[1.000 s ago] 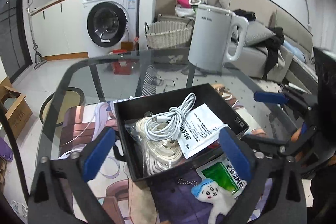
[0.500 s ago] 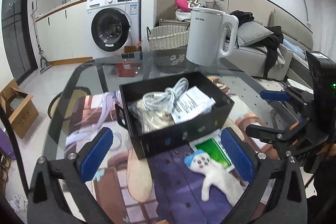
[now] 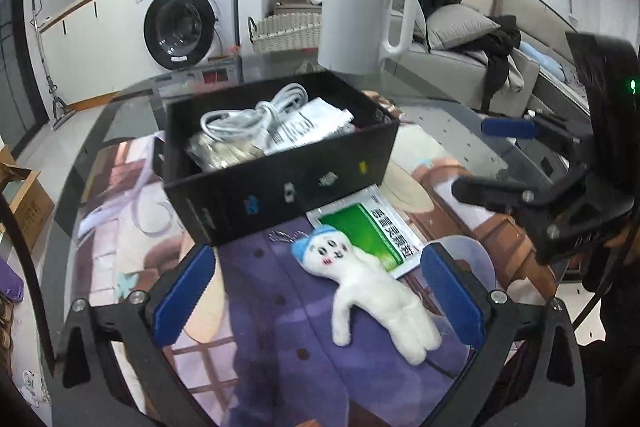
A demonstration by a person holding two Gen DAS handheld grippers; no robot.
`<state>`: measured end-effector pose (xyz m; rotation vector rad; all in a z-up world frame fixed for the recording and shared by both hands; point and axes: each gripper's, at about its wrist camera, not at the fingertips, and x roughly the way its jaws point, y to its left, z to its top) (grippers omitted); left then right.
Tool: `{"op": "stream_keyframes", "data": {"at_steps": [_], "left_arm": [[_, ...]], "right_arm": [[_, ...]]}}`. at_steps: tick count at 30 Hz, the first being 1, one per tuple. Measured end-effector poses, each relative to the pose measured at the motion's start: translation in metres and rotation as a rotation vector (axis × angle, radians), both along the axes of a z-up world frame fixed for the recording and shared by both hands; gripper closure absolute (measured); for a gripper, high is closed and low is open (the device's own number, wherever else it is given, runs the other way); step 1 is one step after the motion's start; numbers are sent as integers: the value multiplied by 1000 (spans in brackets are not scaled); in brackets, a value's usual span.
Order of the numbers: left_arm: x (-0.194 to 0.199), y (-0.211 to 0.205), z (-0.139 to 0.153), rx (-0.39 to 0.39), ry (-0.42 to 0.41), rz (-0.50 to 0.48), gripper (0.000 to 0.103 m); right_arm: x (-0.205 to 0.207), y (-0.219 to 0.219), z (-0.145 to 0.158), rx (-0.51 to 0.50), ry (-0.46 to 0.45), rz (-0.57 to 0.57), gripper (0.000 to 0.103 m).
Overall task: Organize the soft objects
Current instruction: 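Move the right gripper to the green medicine sachet and grasp it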
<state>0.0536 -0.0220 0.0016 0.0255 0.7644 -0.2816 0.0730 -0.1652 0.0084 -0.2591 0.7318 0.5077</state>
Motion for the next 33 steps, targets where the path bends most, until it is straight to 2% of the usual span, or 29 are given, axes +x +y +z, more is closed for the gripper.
{"op": "stream_keyframes", "data": {"at_steps": [9,18,24,33], "left_arm": [[4,-20,-21,32,65,-39,0],[12,-5,-32,69,106,50,0],[11,3,-31,79,117,59,0],[13,20,-33,75,118,112,0]], "right_arm": [[6,-4,-2,15,14,-10,1],[7,1,-8,9,27,-1,1],[8,2,-11,10,38,-2,1],[13,15,-30,9,112,16,1]]}}
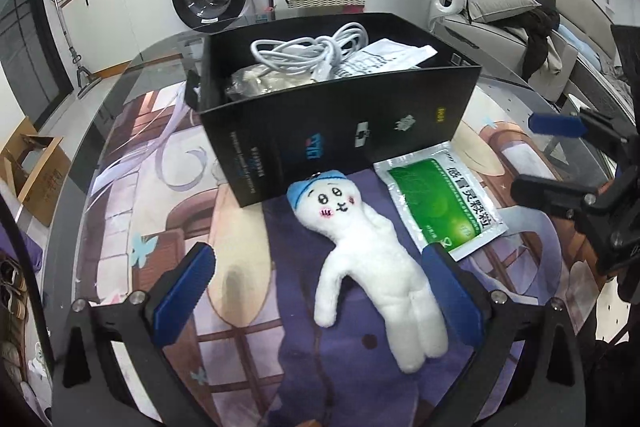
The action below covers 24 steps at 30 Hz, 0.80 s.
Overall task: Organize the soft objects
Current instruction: 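Move the right gripper to the green medicine sachet and grasp it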
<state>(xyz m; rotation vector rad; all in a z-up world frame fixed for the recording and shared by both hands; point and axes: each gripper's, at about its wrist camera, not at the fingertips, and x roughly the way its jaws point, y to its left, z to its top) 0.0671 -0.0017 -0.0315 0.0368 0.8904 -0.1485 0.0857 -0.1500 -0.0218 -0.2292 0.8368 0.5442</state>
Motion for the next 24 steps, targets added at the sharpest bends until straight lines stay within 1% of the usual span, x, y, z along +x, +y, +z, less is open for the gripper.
{"op": "stream_keyframes", "data": {"at_steps": [10,15,21,24], "left_arm": [[-2,8,-2,-10,9,-11,0],[-5,18,-4,-15,23,-7,0],[-5,26,-7,-40,36,-7,0],[-5,24,-11,-26,48,-12,0]], "right_arm": [[8,29,-21,-8,69,0,1],[15,47,-26,-37,74,-8,1],[20,62,-33,-58,89,-2,1],[20,72,-35,-87,85,3,1]]}}
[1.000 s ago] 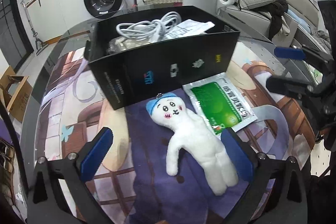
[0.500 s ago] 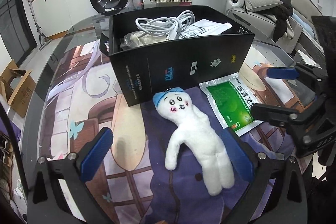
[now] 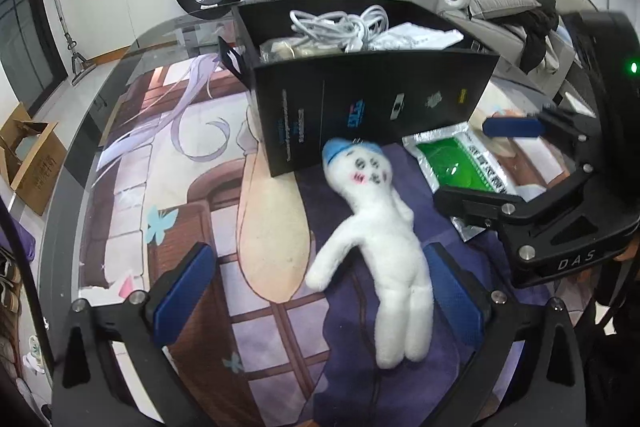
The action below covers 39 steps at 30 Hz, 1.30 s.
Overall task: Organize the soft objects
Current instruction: 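Move the right gripper to the green medicine sachet and grasp it, then lift the sachet with the right gripper while the left grasps the white plush doll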
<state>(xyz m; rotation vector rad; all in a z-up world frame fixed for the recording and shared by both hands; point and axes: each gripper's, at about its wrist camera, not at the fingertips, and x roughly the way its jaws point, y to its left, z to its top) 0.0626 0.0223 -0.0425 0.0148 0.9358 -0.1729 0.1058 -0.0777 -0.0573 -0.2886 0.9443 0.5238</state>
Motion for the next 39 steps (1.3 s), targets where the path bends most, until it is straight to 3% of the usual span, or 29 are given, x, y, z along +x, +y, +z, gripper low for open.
{"op": "stream_keyframes", "data": {"at_steps": [6,15,25,27,31,39], "left_arm": [[0,-5,-2,27,-5,-3,0],[1,-4,-2,28,-2,2,0],[1,-5,-3,28,-6,5,0],[1,-5,-2,27,-6,6,0],[2,-5,-2,27,-5,6,0],[1,-5,-2,27,-5,6,0]], "right_arm": [[-1,-1,-3,-35,-2,8,1],[-2,-52,1,-38,-3,25,1],[-3,-45,1,-47,-2,32,1],[-5,-44,2,-29,-11,43,8],[-12,-39,7,-16,-34,73,37],[-27,-40,9,-11,-60,86,56]]}}
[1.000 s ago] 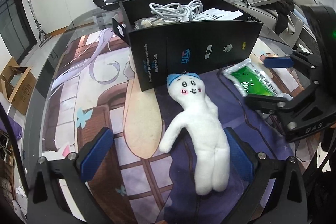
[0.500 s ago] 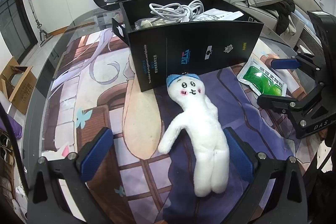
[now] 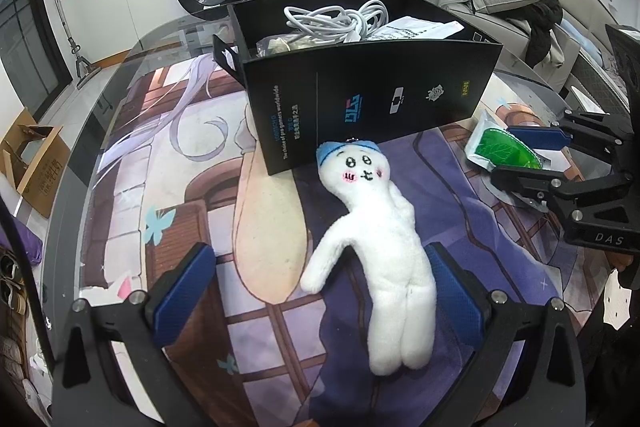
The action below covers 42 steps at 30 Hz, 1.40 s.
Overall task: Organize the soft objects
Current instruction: 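Lift the sachet with the right gripper while the left grasps the white plush doll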
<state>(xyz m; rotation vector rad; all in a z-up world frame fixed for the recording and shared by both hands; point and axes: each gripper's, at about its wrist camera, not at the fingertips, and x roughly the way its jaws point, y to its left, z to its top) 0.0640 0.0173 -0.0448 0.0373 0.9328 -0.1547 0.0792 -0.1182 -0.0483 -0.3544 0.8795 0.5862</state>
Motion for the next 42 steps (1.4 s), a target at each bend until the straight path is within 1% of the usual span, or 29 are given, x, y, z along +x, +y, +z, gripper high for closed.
{"op": "stream_keyframes", "data": {"at_steps": [3,6,14,17,20,22,23,25,28,31,35,42], "left_arm": [[0,0,0,0,0,0,0],[0,0,0,-2,-1,-2,0],[0,-4,-1,-6,-3,1,0],[-1,-5,0,-11,-5,-6,2],[-4,-9,3,-12,-26,-27,17],[-7,-12,5,-16,-45,-52,36],[-8,-13,6,-17,-49,-60,41],[-10,-16,8,-29,-58,-82,57],[-12,-19,10,-31,-68,-92,61],[-12,-19,13,-38,-77,-95,63],[-13,-21,16,-46,-87,-102,63],[-16,-20,26,-76,-121,-101,63]], "right_arm": [[-4,-4,1,9,1,3,59],[-5,-8,0,28,3,11,59],[-7,-11,-1,39,0,14,59],[-8,-11,-1,39,0,14,59],[-5,-11,-1,39,0,14,59],[-6,-11,-1,38,0,14,59],[-6,-11,-1,38,0,13,59],[-6,-11,-1,40,1,13,59],[-5,-11,0,38,-1,13,59],[-4,-12,0,38,-2,12,59],[-4,-13,2,45,-3,10,59],[-10,-15,15,69,-38,13,59]]}}
